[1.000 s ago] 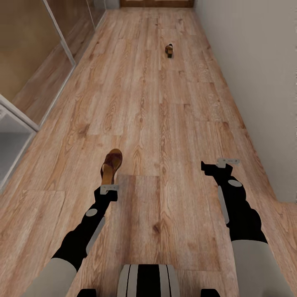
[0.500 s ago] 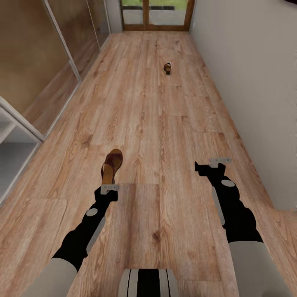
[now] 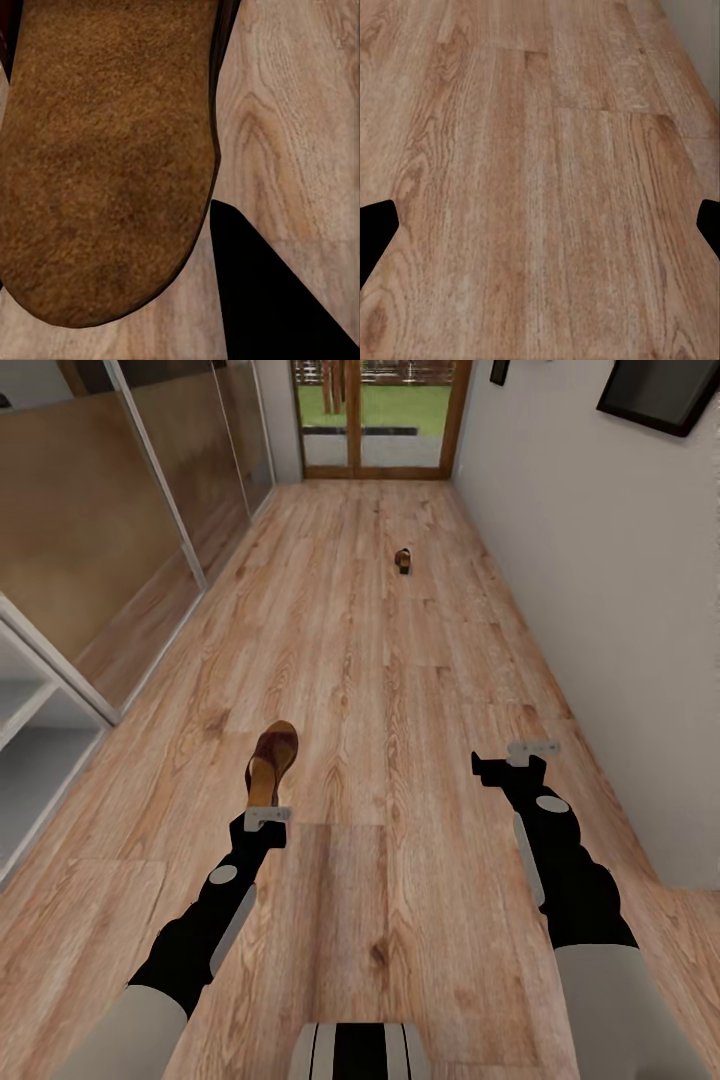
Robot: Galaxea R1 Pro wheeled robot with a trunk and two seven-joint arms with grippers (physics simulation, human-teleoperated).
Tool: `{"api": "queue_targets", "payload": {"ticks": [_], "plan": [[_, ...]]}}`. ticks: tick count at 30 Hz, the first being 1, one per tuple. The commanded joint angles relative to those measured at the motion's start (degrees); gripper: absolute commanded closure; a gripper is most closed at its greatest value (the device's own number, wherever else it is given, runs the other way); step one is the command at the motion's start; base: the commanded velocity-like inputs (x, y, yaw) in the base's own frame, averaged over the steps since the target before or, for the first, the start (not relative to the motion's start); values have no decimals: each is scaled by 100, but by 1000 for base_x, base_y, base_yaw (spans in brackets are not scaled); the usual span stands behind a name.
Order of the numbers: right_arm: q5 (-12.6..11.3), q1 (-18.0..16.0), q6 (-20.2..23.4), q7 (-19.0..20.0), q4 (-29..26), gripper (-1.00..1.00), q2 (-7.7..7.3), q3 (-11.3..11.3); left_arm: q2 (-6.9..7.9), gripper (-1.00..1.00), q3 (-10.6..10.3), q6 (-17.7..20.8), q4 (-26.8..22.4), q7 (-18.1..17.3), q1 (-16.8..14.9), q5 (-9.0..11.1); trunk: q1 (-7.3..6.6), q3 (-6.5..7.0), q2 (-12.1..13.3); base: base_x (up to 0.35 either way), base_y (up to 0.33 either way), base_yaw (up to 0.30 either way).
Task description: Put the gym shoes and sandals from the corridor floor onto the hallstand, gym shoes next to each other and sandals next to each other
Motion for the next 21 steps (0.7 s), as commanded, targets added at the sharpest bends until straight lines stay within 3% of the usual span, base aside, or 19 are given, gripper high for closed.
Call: {"api": "queue_targets", "payload": {"ticks": [1, 21], "plan": [[55, -2, 35, 5, -7, -100, 1, 1, 4, 100, -18, 34, -9, 36, -1, 43, -3, 19, 0, 0, 0, 0], [54, -3, 26, 34, -12, -100, -1, -6, 4, 100, -18, 28, -9, 31, -1, 43, -55, 556, 27, 0, 0, 0]]}}
